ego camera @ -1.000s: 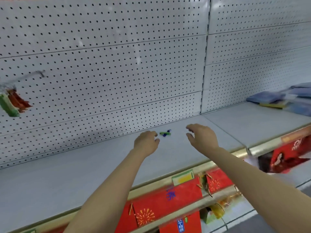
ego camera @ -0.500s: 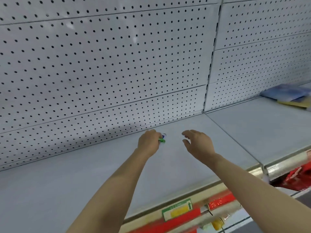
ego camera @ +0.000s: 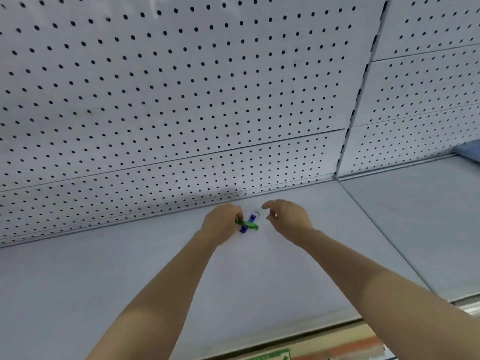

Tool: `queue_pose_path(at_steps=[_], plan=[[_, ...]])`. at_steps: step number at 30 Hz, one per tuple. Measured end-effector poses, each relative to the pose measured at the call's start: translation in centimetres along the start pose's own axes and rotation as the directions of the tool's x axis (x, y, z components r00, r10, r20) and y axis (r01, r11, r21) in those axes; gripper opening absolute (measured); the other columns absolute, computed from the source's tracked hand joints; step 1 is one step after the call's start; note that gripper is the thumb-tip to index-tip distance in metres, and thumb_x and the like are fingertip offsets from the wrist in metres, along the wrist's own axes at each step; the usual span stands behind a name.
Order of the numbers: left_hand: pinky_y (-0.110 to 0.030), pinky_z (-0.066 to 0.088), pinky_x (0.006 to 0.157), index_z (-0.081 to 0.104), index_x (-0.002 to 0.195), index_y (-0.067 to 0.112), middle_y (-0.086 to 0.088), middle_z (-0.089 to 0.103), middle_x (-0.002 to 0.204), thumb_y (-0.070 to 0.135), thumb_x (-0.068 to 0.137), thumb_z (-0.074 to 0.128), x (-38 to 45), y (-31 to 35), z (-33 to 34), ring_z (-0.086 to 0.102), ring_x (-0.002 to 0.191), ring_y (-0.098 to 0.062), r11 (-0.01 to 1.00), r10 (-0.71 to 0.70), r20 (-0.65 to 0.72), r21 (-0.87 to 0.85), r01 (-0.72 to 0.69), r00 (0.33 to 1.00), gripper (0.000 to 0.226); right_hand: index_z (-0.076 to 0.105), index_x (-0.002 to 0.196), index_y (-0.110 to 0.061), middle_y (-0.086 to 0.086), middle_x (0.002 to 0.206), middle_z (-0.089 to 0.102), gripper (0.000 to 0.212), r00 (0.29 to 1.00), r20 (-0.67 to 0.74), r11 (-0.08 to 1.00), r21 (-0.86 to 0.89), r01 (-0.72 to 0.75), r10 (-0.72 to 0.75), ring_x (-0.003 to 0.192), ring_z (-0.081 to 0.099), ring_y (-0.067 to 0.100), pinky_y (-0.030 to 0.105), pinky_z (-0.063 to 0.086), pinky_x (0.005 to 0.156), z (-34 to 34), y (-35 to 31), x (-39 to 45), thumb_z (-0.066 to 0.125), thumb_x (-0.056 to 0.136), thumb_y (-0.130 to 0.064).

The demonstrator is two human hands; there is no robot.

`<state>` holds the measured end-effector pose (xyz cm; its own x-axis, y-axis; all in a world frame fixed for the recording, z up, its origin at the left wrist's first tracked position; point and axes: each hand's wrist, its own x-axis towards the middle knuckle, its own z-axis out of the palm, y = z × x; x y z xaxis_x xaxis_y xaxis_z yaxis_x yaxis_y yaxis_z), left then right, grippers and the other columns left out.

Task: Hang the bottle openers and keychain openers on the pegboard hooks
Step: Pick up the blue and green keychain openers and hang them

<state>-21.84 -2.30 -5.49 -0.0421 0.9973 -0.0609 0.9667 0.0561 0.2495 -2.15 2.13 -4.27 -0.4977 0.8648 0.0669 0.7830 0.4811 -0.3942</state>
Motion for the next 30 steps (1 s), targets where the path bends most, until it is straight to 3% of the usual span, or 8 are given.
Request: queue_pose_path(at_steps=[4,8,12,17,21,24,30], plan=[[-0.023,0.038,0.067,0.066,0.095,0.022,0.005,0.056,0.100,0.022,0.088,0.066,-0.7,-0.2,-0.6,0.055,0.089,-0.014,0.999,0.027,0.043,-0.031,-0.026,0.999,0.007,0.058,0.125,-0.033,-0.007,0.113,0.059,0.038,0.987,0.141,0.997,-0.001,0.081,-0.080,0.091,0.058,0.013,0.025,0.043,0.070,0.4,-0.1,2.5,0.056,0.093,-0.013],[-0.028,0.050,0.077,0.065,0.085,0.025,0.007,0.057,0.097,0.023,0.082,0.067,-1.6,-0.3,-1.4,0.060,0.086,-0.012,0.995,0.062,0.136,-0.080,-0.051,0.989,0.004,0.060,0.120,-0.039,-0.008,0.113,0.053,0.045,0.946,0.271,0.984,0.060,0.170,-0.180,0.088,0.054,0.009,0.031,0.051,0.079,0.3,0.3,4.5,0.063,0.087,-0.009],[-0.030,0.054,0.076,0.061,0.074,0.031,0.010,0.060,0.089,0.028,0.074,0.071,-2.0,-0.3,-1.7,0.061,0.080,-0.009,0.994,0.063,0.163,-0.098,-0.047,0.985,0.011,0.062,0.120,-0.037,-0.003,0.113,0.050,0.050,0.906,0.346,0.965,0.175,0.194,-0.245,0.089,0.051,0.012,0.029,0.047,0.085,0.4,0.2,5.8,0.067,0.082,-0.005],[-0.017,0.048,0.064,0.065,0.082,0.024,0.013,0.066,0.078,0.029,0.074,0.078,-2.4,-0.4,-2.1,0.061,0.071,-0.006,0.959,-0.021,0.130,-0.279,0.057,0.991,0.015,0.066,0.110,-0.032,0.003,0.116,0.048,0.042,0.845,0.415,0.938,0.226,0.263,-0.337,0.098,0.050,0.016,0.028,0.045,0.085,1.0,-1.3,6.4,0.070,0.079,-0.003],[-0.023,0.053,0.071,0.069,0.082,0.027,0.013,0.067,0.079,0.020,0.076,0.072,-3.0,-1.3,-2.2,0.065,0.078,-0.010,0.950,-0.085,0.171,-0.284,0.132,0.982,0.011,0.070,0.103,-0.023,0.000,0.106,0.049,0.025,0.839,0.403,0.931,0.164,0.328,-0.366,0.089,0.046,0.012,0.024,0.037,0.078,1.3,-1.8,6.3,0.070,0.082,-0.008],[-0.015,0.050,0.066,0.072,0.089,0.030,0.017,0.067,0.079,0.022,0.073,0.077,-3.5,-1.8,-2.5,0.064,0.074,-0.002,0.947,-0.095,0.213,-0.282,0.154,0.972,0.018,0.069,0.102,-0.015,-0.001,0.097,0.053,0.017,0.867,0.350,0.933,0.071,0.353,-0.354,0.087,0.048,0.013,0.026,0.042,0.079,1.1,-1.9,5.8,0.065,0.086,-0.013],[-0.007,0.043,0.064,0.079,0.093,0.027,0.016,0.069,0.081,0.016,0.080,0.073,-3.9,-2.5,-3.4,0.064,0.078,-0.004,0.950,-0.069,0.201,-0.287,0.126,0.977,0.018,0.070,0.107,-0.016,0.000,0.108,0.062,0.026,0.911,0.242,0.915,-0.150,0.374,-0.333,0.095,0.060,0.021,0.028,0.045,0.074,1.4,-1.6,4.1,0.047,0.094,-0.020]])
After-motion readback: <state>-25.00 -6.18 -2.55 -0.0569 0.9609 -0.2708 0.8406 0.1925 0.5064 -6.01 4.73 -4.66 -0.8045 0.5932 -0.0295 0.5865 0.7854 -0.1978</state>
